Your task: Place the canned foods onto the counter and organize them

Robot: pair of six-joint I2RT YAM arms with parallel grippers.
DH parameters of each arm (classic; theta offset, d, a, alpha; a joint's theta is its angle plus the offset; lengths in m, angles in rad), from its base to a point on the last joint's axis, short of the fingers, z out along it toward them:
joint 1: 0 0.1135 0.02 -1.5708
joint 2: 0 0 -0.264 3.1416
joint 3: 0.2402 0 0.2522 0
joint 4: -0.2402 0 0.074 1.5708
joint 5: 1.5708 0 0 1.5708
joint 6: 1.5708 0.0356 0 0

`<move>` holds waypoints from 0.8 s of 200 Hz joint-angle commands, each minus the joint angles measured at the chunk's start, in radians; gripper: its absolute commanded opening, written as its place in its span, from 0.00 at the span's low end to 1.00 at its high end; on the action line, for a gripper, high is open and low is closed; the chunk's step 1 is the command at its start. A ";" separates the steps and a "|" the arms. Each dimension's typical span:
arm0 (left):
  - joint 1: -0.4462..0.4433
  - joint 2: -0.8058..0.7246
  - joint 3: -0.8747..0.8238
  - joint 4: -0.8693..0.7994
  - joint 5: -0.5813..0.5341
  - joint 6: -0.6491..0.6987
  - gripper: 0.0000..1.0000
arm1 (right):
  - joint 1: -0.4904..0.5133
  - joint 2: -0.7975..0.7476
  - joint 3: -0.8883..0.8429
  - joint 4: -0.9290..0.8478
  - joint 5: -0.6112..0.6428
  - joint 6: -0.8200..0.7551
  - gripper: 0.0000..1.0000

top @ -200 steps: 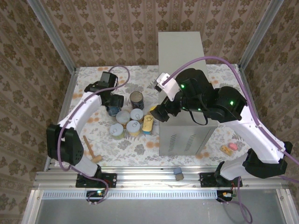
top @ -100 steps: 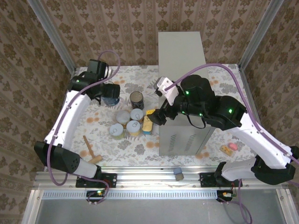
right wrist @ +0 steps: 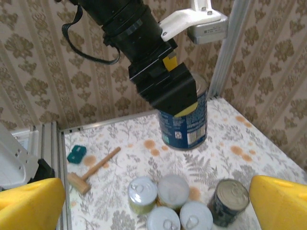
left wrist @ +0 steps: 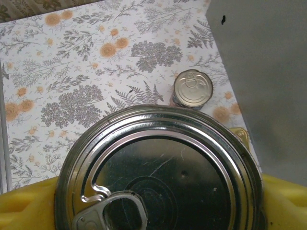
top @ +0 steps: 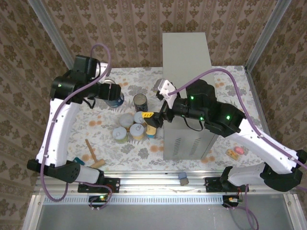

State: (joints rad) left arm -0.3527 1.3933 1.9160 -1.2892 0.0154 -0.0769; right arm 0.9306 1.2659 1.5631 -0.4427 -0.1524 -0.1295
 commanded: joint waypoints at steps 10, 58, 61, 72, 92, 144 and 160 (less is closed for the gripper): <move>-0.003 -0.056 0.110 -0.001 0.053 0.027 0.48 | 0.015 0.087 0.059 0.110 -0.047 -0.012 1.00; -0.001 -0.073 0.219 -0.090 0.095 0.035 0.48 | 0.036 0.220 0.080 0.210 -0.026 -0.015 1.00; -0.001 -0.073 0.227 -0.095 0.097 0.035 0.48 | 0.037 0.224 0.081 0.213 -0.024 -0.016 1.00; -0.002 -0.080 0.247 -0.114 0.106 0.039 0.48 | 0.040 0.256 0.091 0.226 -0.009 -0.017 1.00; -0.002 -0.093 0.270 -0.139 0.120 0.042 0.48 | 0.043 0.305 0.098 0.259 0.004 -0.019 1.00; -0.003 -0.163 0.244 -0.131 0.152 0.043 0.48 | 0.050 0.363 0.068 0.388 -0.045 -0.029 1.00; -0.002 -0.176 0.238 -0.129 0.173 0.038 0.48 | 0.051 0.382 0.074 0.406 -0.056 -0.030 1.00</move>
State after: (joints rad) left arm -0.3527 1.2575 2.1296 -1.5154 0.1341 -0.0509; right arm 0.9718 1.6257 1.6226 -0.1356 -0.1738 -0.1379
